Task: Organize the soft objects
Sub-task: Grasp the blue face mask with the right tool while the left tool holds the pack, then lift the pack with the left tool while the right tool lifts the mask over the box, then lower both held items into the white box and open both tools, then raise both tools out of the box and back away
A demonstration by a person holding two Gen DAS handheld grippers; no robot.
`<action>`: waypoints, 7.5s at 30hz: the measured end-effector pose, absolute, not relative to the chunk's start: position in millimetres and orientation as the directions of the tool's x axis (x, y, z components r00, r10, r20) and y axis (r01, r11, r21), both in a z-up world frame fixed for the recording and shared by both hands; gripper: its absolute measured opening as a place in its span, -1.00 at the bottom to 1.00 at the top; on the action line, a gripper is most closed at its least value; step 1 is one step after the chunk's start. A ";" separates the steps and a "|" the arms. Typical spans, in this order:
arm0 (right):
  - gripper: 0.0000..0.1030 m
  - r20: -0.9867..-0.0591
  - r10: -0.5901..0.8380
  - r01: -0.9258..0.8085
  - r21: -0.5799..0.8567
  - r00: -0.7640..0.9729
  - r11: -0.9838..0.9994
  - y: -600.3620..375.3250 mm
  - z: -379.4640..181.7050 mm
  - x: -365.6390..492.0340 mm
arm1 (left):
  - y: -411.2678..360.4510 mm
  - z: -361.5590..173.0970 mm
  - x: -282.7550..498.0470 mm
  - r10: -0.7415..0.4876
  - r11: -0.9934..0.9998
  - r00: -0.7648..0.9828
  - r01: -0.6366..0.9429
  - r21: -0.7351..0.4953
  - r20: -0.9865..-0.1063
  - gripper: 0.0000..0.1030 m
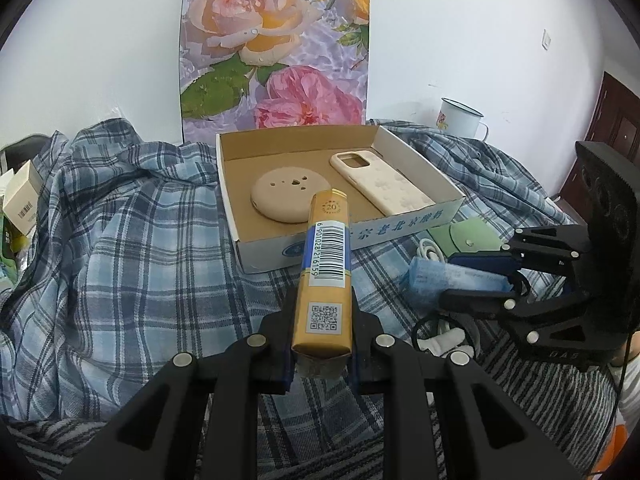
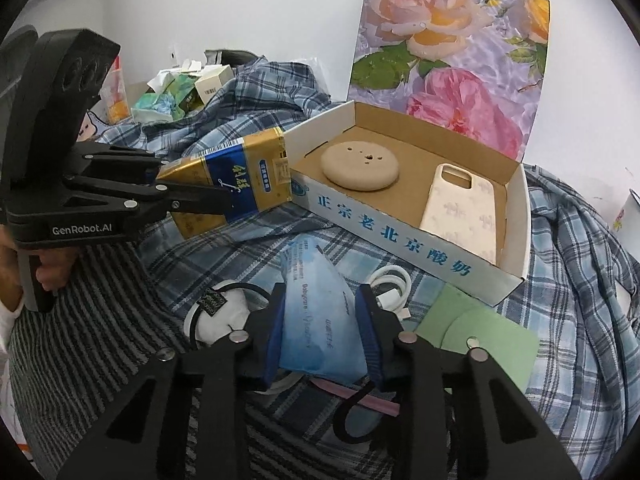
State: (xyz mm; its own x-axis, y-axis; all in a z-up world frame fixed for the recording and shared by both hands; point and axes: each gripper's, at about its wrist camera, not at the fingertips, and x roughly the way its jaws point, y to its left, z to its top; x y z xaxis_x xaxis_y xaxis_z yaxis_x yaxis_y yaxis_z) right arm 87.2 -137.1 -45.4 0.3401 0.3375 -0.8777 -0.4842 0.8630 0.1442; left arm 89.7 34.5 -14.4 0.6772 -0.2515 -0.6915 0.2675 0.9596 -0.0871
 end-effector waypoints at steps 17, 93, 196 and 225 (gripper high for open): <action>-0.60 -0.742 0.409 -0.484 0.130 0.531 0.865 -153.9 -5.6 70.7 | 35.8 -1.2 77.1 -0.240 0.964 0.738 0.255 -0.068 -0.631 -0.59; -0.61 -0.266 0.441 -0.397 0.203 0.857 0.895 -195.9 219.8 123.9 | -10.2 200.7 73.8 -0.260 0.965 0.935 0.263 -0.019 -0.241 -0.59; 0.84 -0.819 0.334 -0.106 0.323 0.467 0.940 -175.9 -61.3 240.6 | -8.9 1.5 237.2 0.003 0.997 0.740 0.052 0.062 -0.673 1.00; 0.99 -0.671 0.317 -0.214 0.235 0.670 0.948 -175.3 44.0 225.3 | 25.7 89.1 196.4 -0.068 0.997 0.853 0.041 -0.063 -0.517 1.00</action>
State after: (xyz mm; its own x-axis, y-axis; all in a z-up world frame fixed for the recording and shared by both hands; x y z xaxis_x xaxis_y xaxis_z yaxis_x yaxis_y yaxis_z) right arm 225.3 -175.3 44.0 0.6696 0.3174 -0.6715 -0.2137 0.9482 0.2351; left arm 196.4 25.7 89.1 0.8534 -0.0679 -0.5168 0.0411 0.9972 -0.0632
